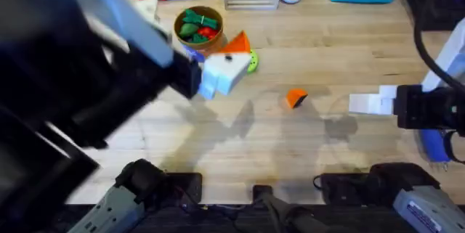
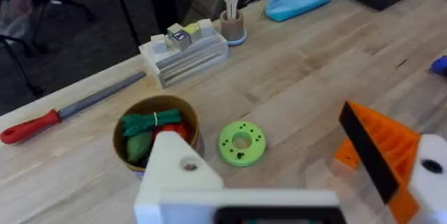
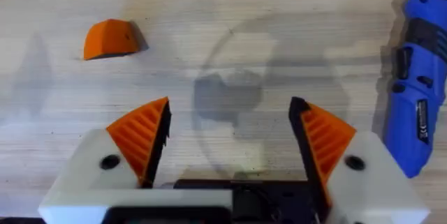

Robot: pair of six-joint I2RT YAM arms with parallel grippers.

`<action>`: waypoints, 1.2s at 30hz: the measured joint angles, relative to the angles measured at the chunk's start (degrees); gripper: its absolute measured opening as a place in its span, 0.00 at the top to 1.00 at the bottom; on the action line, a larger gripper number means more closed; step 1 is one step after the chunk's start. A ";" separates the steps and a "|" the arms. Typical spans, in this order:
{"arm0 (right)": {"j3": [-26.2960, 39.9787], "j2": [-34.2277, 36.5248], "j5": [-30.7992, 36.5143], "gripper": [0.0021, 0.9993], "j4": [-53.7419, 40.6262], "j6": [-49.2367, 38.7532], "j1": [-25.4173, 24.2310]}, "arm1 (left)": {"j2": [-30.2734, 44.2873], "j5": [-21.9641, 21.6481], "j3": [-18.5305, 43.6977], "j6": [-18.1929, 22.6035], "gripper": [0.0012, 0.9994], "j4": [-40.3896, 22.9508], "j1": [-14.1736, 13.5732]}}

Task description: Pick up the gripper from the table and insert it into the empty holder that is missing its gripper. Then pick up a screw, insert it into the mounting hole, and use the screwdriver to tighten it. Finally, clean up the table by picking up the vegetable and placing it into the bucket.

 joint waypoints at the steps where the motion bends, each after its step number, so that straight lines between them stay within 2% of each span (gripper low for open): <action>1: 0.00 0.00 0.00 0.01 0.00 0.00 0.00 | -1.80 0.26 -2.50 0.07 0.01 1.64 0.00; 10: 0.00 0.00 0.00 0.01 0.00 -0.02 0.00 | -17.51 4.97 -23.37 -0.32 0.01 17.40 0.00; 21: 0.00 0.00 0.00 0.01 0.00 -0.01 0.00 | -33.76 6.38 -42.02 -4.71 0.01 25.64 0.00; 28: 0.00 0.00 0.00 0.01 0.00 -0.01 0.00 | -33.88 6.62 -42.70 -5.19 0.01 21.63 -0.33; 36: 0.00 0.00 0.00 0.01 0.00 0.00 0.00 | -33.91 6.63 -42.70 -5.29 0.01 21.62 -0.33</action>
